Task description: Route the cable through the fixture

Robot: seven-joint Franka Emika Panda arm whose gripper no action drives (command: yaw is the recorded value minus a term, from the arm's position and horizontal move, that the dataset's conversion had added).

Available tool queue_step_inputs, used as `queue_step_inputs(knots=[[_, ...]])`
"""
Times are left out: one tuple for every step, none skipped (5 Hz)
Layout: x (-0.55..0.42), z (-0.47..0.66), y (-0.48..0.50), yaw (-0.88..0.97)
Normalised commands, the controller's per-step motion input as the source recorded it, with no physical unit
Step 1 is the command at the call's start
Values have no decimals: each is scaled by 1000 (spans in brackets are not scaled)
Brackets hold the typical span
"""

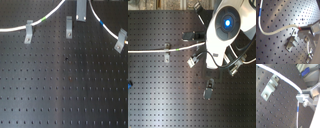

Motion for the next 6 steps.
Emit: queue_step_inputs(knots=[[51,118,-7,0],[-379,535,292,-306],[-561,451,119,-20],[-628,311,24,237],[-457,106,44,508],[37,183,96,623]])
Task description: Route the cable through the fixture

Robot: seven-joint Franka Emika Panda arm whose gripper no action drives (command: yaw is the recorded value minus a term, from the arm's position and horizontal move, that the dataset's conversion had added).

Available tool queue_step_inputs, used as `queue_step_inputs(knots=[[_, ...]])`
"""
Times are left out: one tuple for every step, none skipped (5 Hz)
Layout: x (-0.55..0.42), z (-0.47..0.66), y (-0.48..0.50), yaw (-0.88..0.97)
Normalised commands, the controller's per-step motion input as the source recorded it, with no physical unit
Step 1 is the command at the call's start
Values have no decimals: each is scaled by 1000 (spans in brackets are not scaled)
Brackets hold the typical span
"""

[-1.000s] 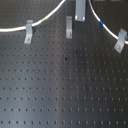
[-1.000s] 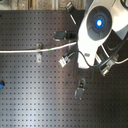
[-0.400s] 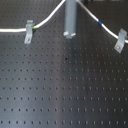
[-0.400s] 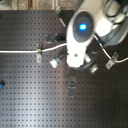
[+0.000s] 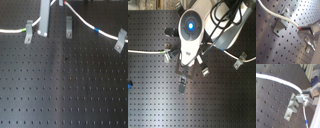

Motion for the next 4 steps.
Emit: queue_step_inputs(knots=[[108,218,56,663],[63,239,4,709],[10,242,-4,754],[3,208,0,788]])
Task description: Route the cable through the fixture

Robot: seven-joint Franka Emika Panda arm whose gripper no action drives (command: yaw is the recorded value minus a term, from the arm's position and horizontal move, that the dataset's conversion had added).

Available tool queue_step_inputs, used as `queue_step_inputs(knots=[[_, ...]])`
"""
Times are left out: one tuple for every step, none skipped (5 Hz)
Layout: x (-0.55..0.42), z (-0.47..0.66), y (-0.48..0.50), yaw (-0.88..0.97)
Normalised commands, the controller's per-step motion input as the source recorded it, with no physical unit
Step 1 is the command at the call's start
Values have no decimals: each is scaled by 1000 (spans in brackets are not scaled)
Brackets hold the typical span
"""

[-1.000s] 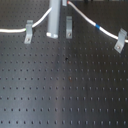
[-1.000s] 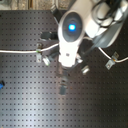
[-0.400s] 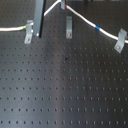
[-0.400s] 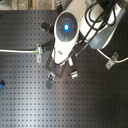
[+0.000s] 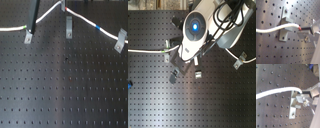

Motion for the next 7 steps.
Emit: queue_step_inputs(knots=[[3,191,0,794],[2,152,0,774],[18,186,12,757],[11,244,4,791],[95,327,47,717],[74,64,30,429],[53,289,60,111]])
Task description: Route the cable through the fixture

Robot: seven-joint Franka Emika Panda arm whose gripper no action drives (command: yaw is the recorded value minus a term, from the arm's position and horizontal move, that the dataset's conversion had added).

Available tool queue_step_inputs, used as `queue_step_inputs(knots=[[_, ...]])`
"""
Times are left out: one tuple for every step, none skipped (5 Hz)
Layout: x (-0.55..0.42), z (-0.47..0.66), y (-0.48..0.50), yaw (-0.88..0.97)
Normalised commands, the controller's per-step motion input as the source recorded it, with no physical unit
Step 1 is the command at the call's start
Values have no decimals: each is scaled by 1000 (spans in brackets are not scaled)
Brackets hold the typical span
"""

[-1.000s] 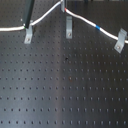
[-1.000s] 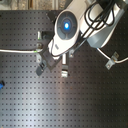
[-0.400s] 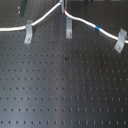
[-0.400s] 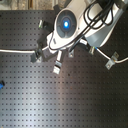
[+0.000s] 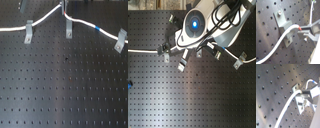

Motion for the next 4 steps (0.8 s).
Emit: queue_step_inputs(knots=[[-14,407,68,114],[-14,137,69,51],[-19,240,108,31],[3,506,1,-77]])
